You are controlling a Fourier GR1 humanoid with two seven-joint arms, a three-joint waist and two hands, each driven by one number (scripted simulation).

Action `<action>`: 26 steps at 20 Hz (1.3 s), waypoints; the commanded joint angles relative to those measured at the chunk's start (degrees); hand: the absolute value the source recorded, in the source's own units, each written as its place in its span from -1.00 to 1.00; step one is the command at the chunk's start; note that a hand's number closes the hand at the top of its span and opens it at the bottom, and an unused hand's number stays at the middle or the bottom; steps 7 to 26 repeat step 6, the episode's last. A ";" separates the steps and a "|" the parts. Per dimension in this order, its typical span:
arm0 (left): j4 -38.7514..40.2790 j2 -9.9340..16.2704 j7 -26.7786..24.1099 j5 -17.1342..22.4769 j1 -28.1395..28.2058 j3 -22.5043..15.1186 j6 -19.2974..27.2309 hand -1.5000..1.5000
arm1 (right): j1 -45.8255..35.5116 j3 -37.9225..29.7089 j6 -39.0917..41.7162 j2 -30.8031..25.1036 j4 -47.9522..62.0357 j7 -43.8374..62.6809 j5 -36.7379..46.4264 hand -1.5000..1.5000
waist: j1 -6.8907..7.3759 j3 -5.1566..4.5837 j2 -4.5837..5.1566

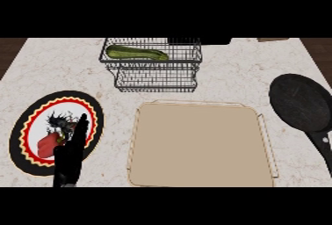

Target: Pick the squash from the tray and place it in the tiered basket

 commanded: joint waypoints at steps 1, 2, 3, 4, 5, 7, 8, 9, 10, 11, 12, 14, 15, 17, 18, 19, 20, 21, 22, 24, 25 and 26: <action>3.79 0.80 -1.44 2.04 1.11 1.91 -2.32 0.00 | 7.28 -5.75 12.42 -9.73 -2.34 -1.20 -7.08 -1.00 | -0.63 -0.32 0.31; 0.26 1.16 1.05 1.66 1.15 1.36 -2.14 0.00 | 9.01 -5.80 12.39 -9.76 -5.08 0.37 -7.56 -1.00 | 0.23 -0.32 0.25; -1.60 -0.31 1.29 -1.28 2.60 -1.19 0.50 0.00 | 10.60 -8.20 15.09 -12.01 -3.16 -2.46 -9.64 -1.00 | 0.55 -0.27 0.36; 2.80 -0.48 -1.03 0.08 0.88 -0.07 -1.61 0.00 | 10.06 -8.38 16.68 -12.45 -2.90 -0.97 -10.98 -1.00 | 0.75 -0.34 0.50; 2.52 -0.99 0.61 -0.69 -1.10 0.10 -0.15 0.00 | 12.49 -9.65 19.34 -13.31 -0.78 -5.28 -12.27 -1.00 | 0.86 -0.30 0.63; 2.87 -1.60 0.15 -1.51 0.01 -0.93 0.13 0.00 | 12.19 -10.58 21.41 -15.66 -0.80 -4.36 -13.47 -1.00 | 0.93 -0.32 0.59; 2.87 -1.60 0.15 -1.51 0.01 -0.93 0.13 0.00 | 12.19 -10.58 21.41 -15.66 -0.80 -4.36 -13.47 -1.00 | 0.93 -0.32 0.59; 2.87 -1.60 0.15 -1.51 0.01 -0.93 0.13 0.00 | 12.19 -10.58 21.41 -15.66 -0.80 -4.36 -13.47 -1.00 | 0.93 -0.32 0.59; 2.87 -1.60 0.15 -1.51 0.01 -0.93 0.13 0.00 | 12.19 -10.58 21.41 -15.66 -0.80 -4.36 -13.47 -1.00 | 0.93 -0.32 0.59; 2.87 -1.60 0.15 -1.51 0.01 -0.93 0.13 0.00 | 12.19 -10.58 21.41 -15.66 -0.80 -4.36 -13.47 -1.00 | 0.93 -0.32 0.59; 2.87 -1.60 0.15 -1.51 0.01 -0.93 0.13 0.00 | 12.19 -10.58 21.41 -15.66 -0.80 -4.36 -13.47 -1.00 | 0.93 -0.32 0.59; 2.87 -1.60 0.15 -1.51 0.01 -0.93 0.13 0.00 | 12.19 -10.58 21.41 -15.66 -0.80 -4.36 -13.47 -1.00 | 0.93 -0.32 0.59; 2.87 -1.60 0.15 -1.51 0.01 -0.93 0.13 0.00 | 12.19 -10.58 21.41 -15.66 -0.80 -4.36 -13.47 -1.00 | 0.93 -0.32 0.59; 2.87 -1.60 0.15 -1.51 0.01 -0.93 0.13 0.00 | 12.19 -10.58 21.41 -15.66 -0.80 -4.36 -13.47 -1.00 | 0.93 -0.32 0.59; 2.87 -1.60 0.15 -1.51 0.01 -0.93 0.13 0.00 | 12.19 -10.58 21.41 -15.66 -0.80 -4.36 -13.47 -1.00 | 0.93 -0.32 0.59; 2.87 -1.60 0.15 -1.51 0.01 -0.93 0.13 0.00 | 12.19 -10.58 21.41 -15.66 -0.80 -4.36 -13.47 -1.00 | 0.93 -0.32 0.59; 2.87 -1.60 0.15 -1.51 0.01 -0.93 0.13 0.00 | 12.19 -10.58 21.41 -15.66 -0.80 -4.36 -13.47 -1.00 | 0.93 -0.32 0.59; 2.87 -1.60 0.15 -1.51 0.01 -0.93 0.13 0.00 | 12.19 -10.58 21.41 -15.66 -0.80 -4.36 -13.47 -1.00 | 0.93 -0.32 0.59; 2.87 -1.60 0.15 -1.51 0.01 -0.93 0.13 0.00 | 12.19 -10.58 21.41 -15.66 -0.80 -4.36 -13.47 -1.00 | 0.93 -0.32 0.59; 2.87 -1.60 0.15 -1.51 0.01 -0.93 0.13 0.00 | 12.19 -10.58 21.41 -15.66 -0.80 -4.36 -13.47 -1.00 | 0.93 -0.32 0.59; 2.87 -1.60 0.15 -1.51 0.01 -0.93 0.13 0.00 | 12.19 -10.58 21.41 -15.66 -0.80 -4.36 -13.47 -1.00 | 0.93 -0.32 0.59; 2.87 -1.60 0.15 -1.51 0.01 -0.93 0.13 0.00 | 12.19 -10.58 21.41 -15.66 -0.80 -4.36 -13.47 -1.00 | 0.93 -0.32 0.59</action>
